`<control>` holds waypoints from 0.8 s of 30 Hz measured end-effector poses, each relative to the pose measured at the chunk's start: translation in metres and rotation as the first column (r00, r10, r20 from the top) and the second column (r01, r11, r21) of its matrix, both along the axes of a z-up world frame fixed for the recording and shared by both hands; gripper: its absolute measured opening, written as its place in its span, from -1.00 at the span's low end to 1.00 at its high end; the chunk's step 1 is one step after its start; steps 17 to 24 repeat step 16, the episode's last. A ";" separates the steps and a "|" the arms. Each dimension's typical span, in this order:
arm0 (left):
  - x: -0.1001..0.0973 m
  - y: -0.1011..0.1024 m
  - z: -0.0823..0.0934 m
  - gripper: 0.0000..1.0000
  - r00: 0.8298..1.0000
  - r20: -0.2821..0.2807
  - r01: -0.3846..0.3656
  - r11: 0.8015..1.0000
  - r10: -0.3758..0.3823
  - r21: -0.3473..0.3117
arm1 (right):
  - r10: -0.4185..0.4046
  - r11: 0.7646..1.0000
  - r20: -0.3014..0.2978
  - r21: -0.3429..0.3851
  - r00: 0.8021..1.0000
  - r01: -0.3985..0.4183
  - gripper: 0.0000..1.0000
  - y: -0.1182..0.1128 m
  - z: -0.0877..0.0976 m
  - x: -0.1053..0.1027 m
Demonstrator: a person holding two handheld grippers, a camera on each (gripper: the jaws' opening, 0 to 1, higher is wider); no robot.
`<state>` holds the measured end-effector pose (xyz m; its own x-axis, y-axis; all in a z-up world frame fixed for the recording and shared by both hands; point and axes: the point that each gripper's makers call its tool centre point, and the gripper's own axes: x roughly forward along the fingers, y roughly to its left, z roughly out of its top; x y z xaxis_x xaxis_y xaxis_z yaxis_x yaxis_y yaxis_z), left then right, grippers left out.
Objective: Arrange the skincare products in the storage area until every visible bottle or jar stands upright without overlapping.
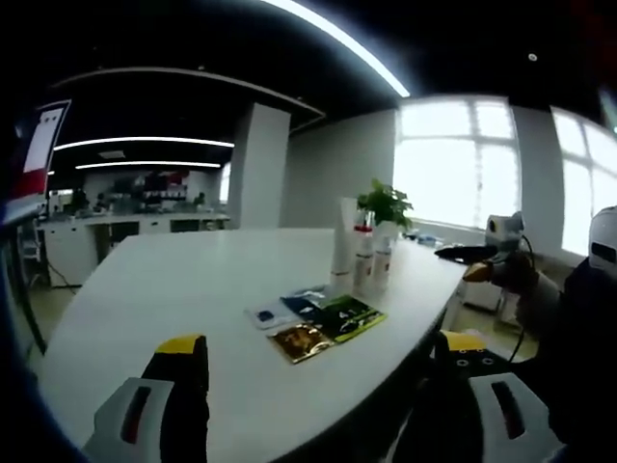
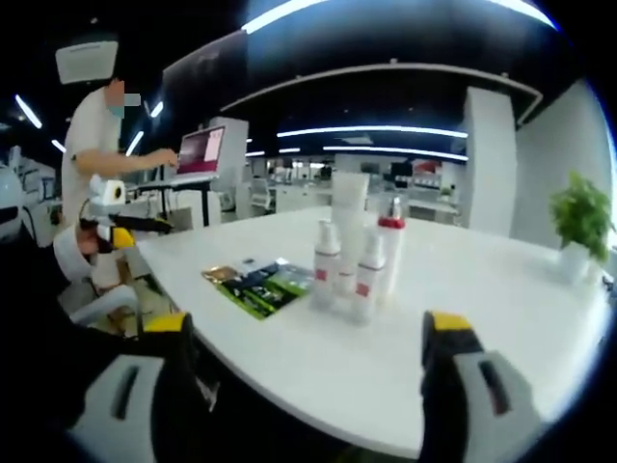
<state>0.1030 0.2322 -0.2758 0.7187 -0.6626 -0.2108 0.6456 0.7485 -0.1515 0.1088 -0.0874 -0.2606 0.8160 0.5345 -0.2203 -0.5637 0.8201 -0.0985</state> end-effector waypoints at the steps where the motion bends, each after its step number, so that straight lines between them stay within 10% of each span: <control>1: 0.000 0.000 0.000 0.99 1.000 -0.004 0.001 1.000 -0.001 -0.002 | -0.002 1.000 -0.002 0.000 1.000 0.002 0.98 -0.001 -0.001 0.000; 24: -0.001 -0.004 0.000 0.99 1.000 -0.011 0.011 1.000 -0.011 0.000 | -0.009 1.000 -0.009 0.000 1.000 0.009 0.98 -0.003 -0.002 0.001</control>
